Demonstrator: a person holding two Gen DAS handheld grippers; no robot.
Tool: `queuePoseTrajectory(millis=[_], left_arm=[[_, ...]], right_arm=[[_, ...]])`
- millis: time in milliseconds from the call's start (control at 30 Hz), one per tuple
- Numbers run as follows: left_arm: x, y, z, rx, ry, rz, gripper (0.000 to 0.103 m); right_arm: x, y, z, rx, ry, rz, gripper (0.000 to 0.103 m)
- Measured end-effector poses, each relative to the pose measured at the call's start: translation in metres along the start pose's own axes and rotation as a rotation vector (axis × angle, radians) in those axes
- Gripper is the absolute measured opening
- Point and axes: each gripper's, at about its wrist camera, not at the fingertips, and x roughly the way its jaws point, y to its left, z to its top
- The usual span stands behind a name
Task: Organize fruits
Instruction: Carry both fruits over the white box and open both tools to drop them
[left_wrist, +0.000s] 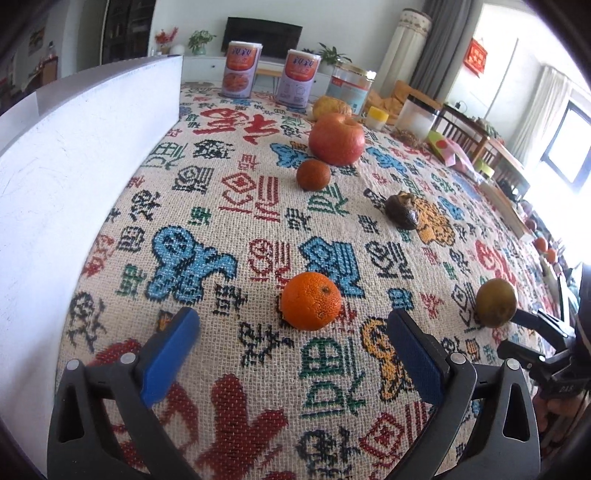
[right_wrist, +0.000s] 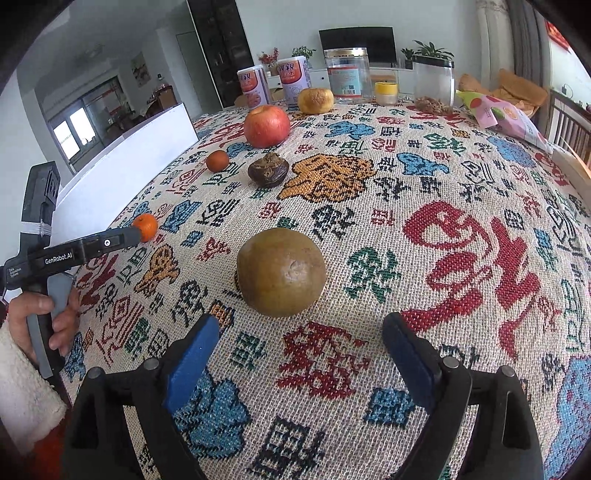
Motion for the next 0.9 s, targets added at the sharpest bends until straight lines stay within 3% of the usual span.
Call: queuePoseTrajectory(millis=[33,67,167,200,233,367,467,600,733,900], left_arm=[[0.003,-0.006,0.002,0.021,0.008,0.026,0.099],[0.007,-0.012,0.003,0.047,0.016,0.055,0.09],[0.016,-0.03,0.005,0.144,0.025,0.17,0.056],[0.015,-0.034,0.005,0.16,0.019,0.162,0.048],[0.014,-0.035,0.004,0.161,0.014,0.157,0.031],[0.005,-0.032,-0.001,0.116,0.025,0.115,0.03],[-0.015,-0.027,-0.005,0.041,0.03,0.048,0.029],[-0.071,-0.016,0.0,-0.088,-0.016,-0.06,0.029],[-0.149,0.014,0.025,-0.233,-0.141,-0.127,0.029],[-0.218,0.089,0.053,-0.373,-0.252,0.004,0.029]], right_arm=[[0.001,-0.001,0.0,0.004,0.001,0.008,0.092],[0.002,-0.002,0.0,0.006,0.001,0.014,0.093],[0.003,0.001,0.002,0.001,0.003,0.002,0.093],[0.004,0.002,0.004,-0.001,0.006,-0.002,0.093],[0.004,0.003,0.008,-0.004,0.01,-0.001,0.093],[0.003,0.01,0.032,-0.01,-0.02,-0.008,0.09],[0.02,0.013,0.044,-0.011,0.071,-0.003,0.05],[0.016,0.031,0.044,-0.053,0.106,0.001,0.05],[-0.006,0.081,0.07,-0.087,0.051,0.155,0.05],[-0.022,0.19,0.135,-0.229,-0.03,0.341,0.05]])
